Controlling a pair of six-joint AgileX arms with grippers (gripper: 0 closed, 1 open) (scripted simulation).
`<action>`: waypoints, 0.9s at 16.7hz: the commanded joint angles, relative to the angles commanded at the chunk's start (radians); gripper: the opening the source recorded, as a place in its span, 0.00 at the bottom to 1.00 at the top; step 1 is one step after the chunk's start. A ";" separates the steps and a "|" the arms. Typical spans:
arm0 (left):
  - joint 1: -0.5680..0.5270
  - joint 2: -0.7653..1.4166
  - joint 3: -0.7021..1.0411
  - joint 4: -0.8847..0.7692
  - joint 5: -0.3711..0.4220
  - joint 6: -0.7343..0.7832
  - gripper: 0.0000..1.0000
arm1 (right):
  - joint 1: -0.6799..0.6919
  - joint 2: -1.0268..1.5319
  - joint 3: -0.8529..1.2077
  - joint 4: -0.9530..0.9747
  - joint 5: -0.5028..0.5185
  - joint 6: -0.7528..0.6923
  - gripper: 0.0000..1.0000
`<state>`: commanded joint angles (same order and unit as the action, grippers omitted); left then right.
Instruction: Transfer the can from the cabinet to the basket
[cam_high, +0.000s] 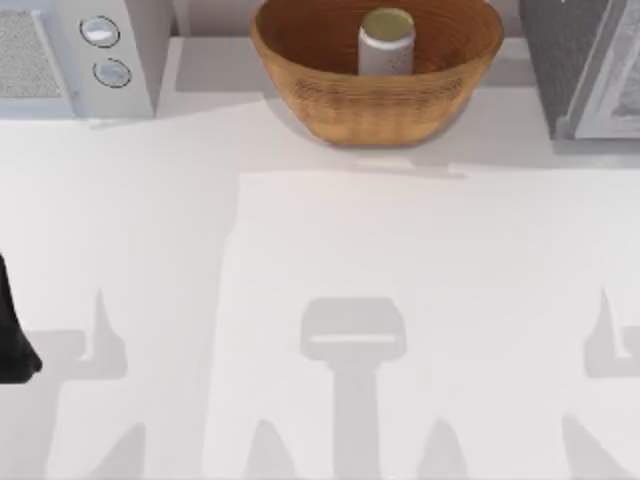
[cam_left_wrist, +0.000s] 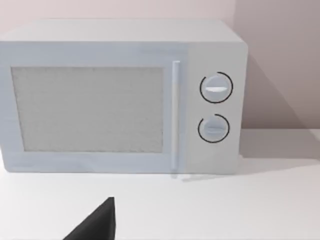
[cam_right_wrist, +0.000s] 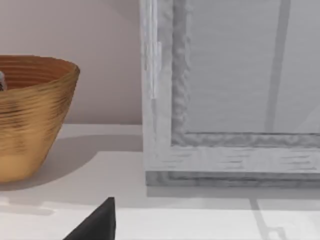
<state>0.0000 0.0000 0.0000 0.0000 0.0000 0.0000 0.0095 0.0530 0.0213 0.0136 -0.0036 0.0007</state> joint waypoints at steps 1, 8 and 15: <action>0.000 0.000 0.000 0.000 0.000 0.000 1.00 | -0.005 -0.027 -0.012 -0.008 0.002 -0.001 1.00; 0.000 0.000 0.000 0.000 0.000 0.000 1.00 | -0.006 -0.050 -0.018 -0.012 0.004 0.000 1.00; 0.000 0.000 0.000 0.000 0.000 0.000 1.00 | -0.181 0.174 0.050 0.188 -0.160 0.005 1.00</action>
<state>0.0000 0.0000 0.0000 0.0000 0.0000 0.0000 -0.1716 0.2273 0.0714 0.2017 -0.1637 0.0059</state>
